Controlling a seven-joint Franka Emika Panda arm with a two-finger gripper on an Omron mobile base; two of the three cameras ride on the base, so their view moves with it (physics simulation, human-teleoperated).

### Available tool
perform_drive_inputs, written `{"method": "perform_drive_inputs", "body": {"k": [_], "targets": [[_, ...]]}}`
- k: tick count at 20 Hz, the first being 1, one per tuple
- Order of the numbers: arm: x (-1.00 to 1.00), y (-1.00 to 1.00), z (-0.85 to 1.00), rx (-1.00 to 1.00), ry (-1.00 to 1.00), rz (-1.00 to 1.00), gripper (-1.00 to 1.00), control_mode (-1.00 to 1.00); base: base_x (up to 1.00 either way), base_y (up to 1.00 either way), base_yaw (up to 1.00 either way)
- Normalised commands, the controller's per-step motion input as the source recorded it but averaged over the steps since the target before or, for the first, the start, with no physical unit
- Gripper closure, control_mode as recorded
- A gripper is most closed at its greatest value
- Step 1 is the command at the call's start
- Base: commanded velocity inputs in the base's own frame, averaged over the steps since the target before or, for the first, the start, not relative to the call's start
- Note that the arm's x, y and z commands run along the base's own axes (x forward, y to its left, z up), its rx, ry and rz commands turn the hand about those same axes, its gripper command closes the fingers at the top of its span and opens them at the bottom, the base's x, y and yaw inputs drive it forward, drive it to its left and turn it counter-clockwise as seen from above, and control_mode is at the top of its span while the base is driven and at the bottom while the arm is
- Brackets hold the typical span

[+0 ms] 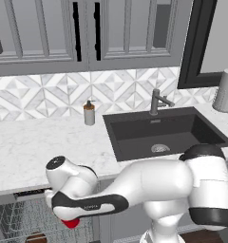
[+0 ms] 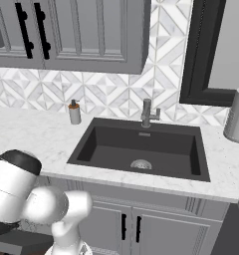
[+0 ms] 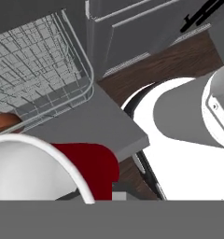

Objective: Pick up the cup and bowl from the counter, place them in the dishwasher, and close the dishwasher door.

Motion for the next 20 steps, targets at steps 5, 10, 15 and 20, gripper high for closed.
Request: {"method": "perform_drive_inputs", "body": {"k": [5,10,15,20], "targets": [[0.00,-0.02,-0.07,-0.04,-0.02,0.19,1.00,-1.00,0.00,0.00,0.00],[0.04,0.00,0.00,-0.05,-0.09,0.15,1.00,-1.00,0.00,0.00,0.00],[0.23,-0.05,-0.23,-0.01,-0.19,0.02,1.00,-1.00,0.00,0.00,0.00],[0.35,0.00,-0.46,0.00,-0.20,0.00,1.00,-1.00,0.00,0.00,0.00]]}}
